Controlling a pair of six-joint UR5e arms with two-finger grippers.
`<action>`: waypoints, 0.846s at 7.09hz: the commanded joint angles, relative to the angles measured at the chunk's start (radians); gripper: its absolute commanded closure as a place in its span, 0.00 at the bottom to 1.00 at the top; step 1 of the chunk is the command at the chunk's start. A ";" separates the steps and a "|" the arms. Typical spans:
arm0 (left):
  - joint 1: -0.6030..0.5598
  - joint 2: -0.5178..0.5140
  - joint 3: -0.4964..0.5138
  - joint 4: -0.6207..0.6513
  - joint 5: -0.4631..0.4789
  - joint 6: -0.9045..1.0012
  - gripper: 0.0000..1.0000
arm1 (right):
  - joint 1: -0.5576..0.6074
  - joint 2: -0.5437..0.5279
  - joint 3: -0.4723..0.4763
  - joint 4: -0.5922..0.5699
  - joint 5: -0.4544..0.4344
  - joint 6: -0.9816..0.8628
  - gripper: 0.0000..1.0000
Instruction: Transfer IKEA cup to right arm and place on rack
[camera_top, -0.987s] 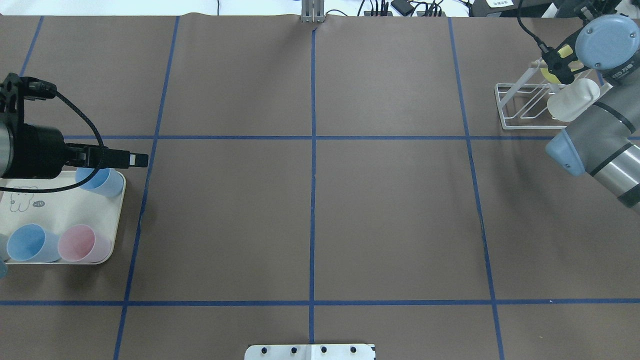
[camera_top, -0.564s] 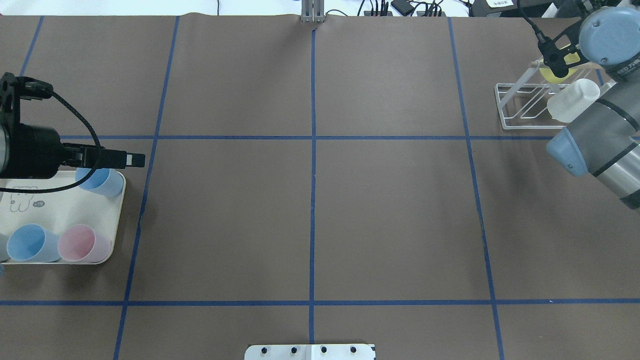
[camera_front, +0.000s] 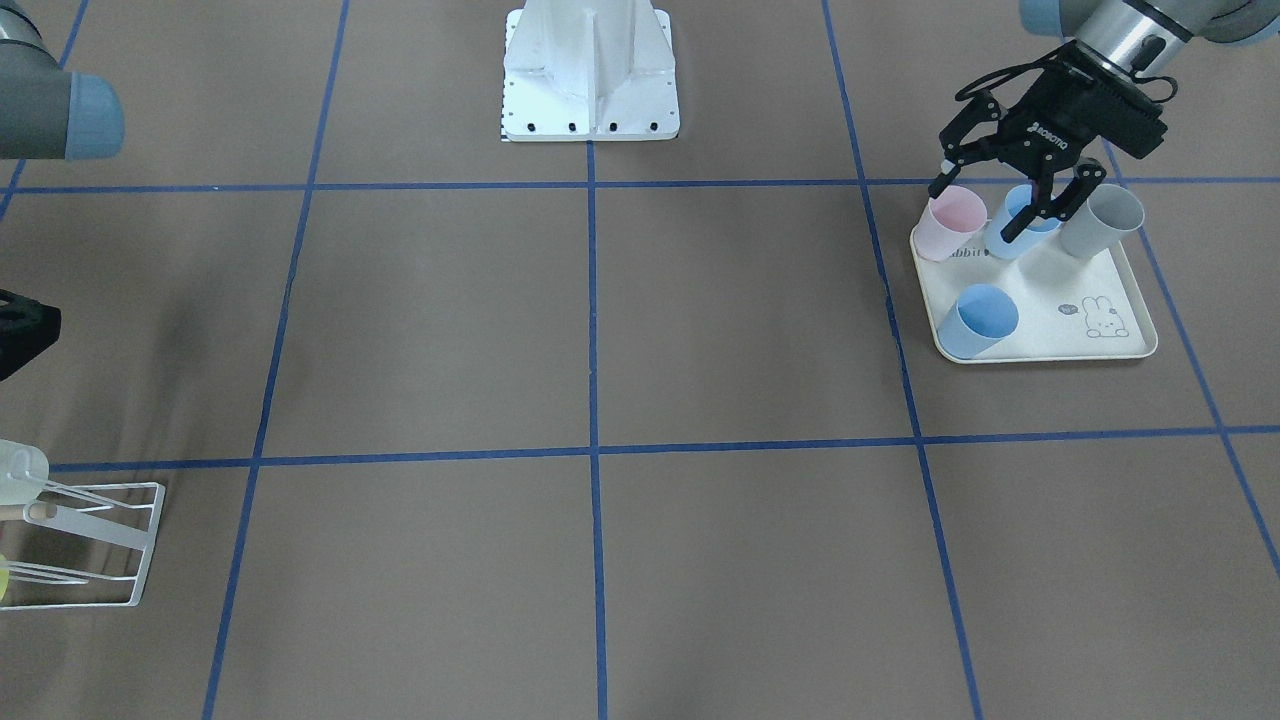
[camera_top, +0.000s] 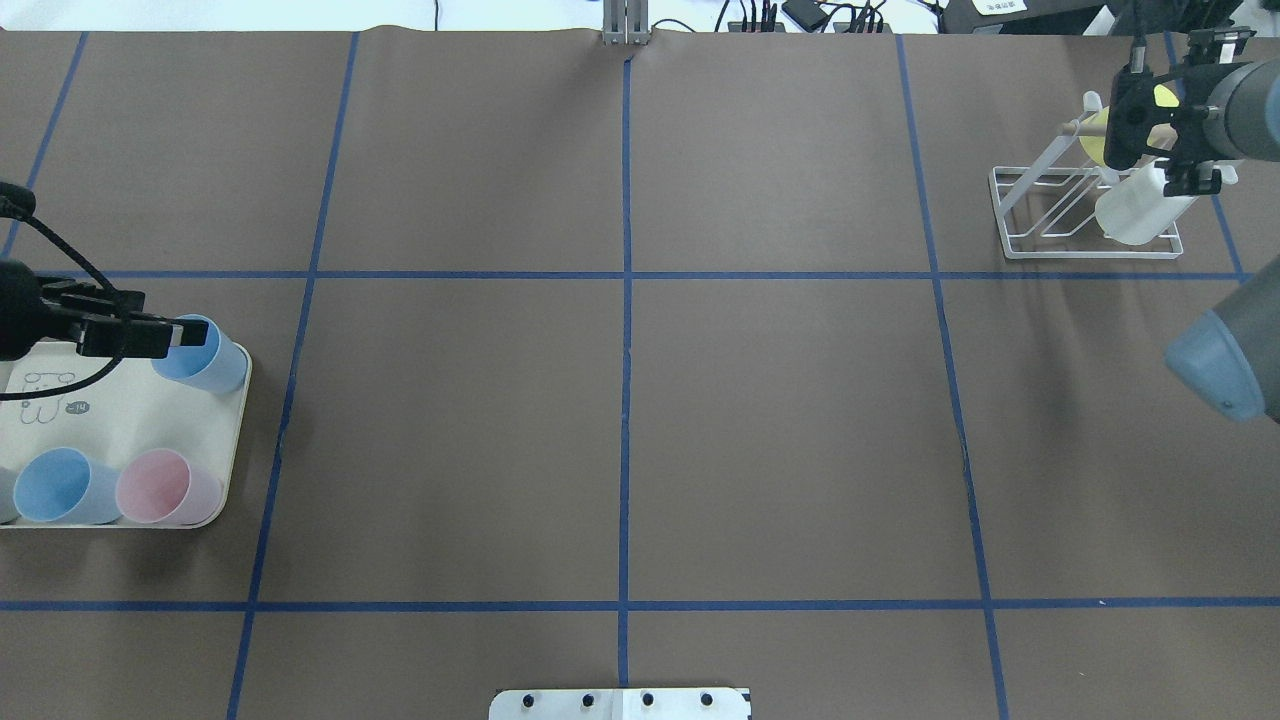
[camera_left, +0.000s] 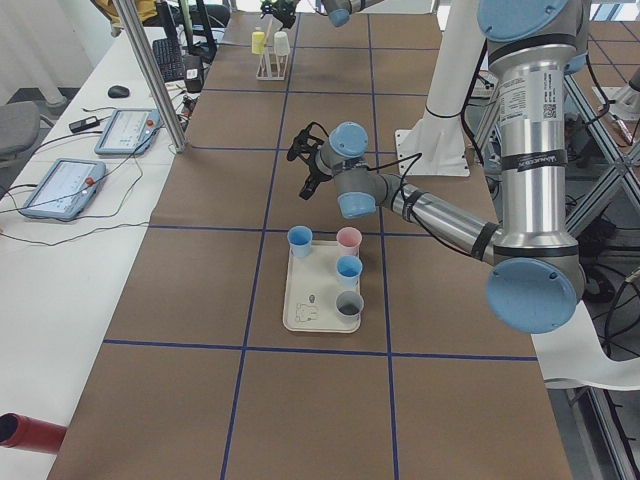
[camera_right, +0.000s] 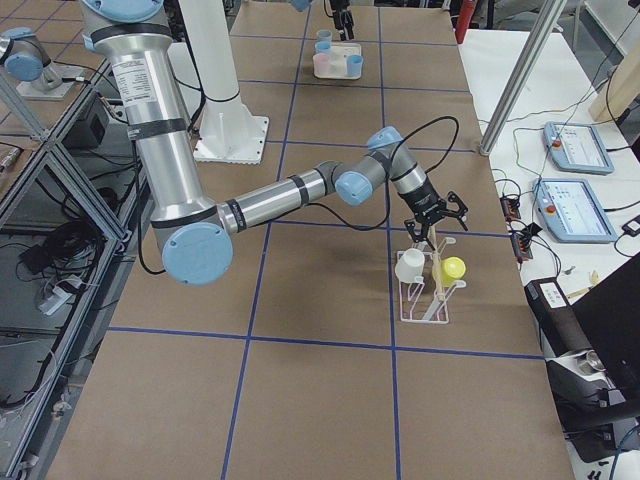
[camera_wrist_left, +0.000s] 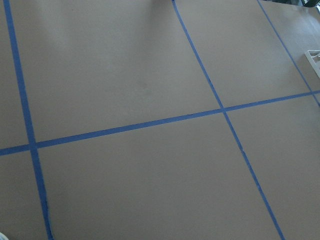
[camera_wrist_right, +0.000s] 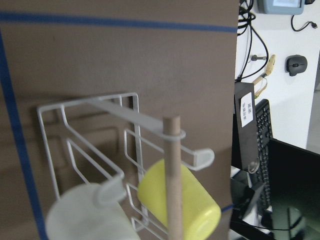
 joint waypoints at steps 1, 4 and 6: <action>-0.001 0.019 0.061 -0.005 0.120 0.071 0.00 | -0.031 -0.015 0.086 0.004 0.244 0.450 0.00; 0.004 -0.028 0.202 -0.008 0.177 0.073 0.00 | -0.160 -0.005 0.185 0.004 0.339 0.752 0.00; 0.005 -0.080 0.335 -0.083 0.179 0.063 0.00 | -0.174 -0.002 0.186 0.004 0.336 0.753 0.00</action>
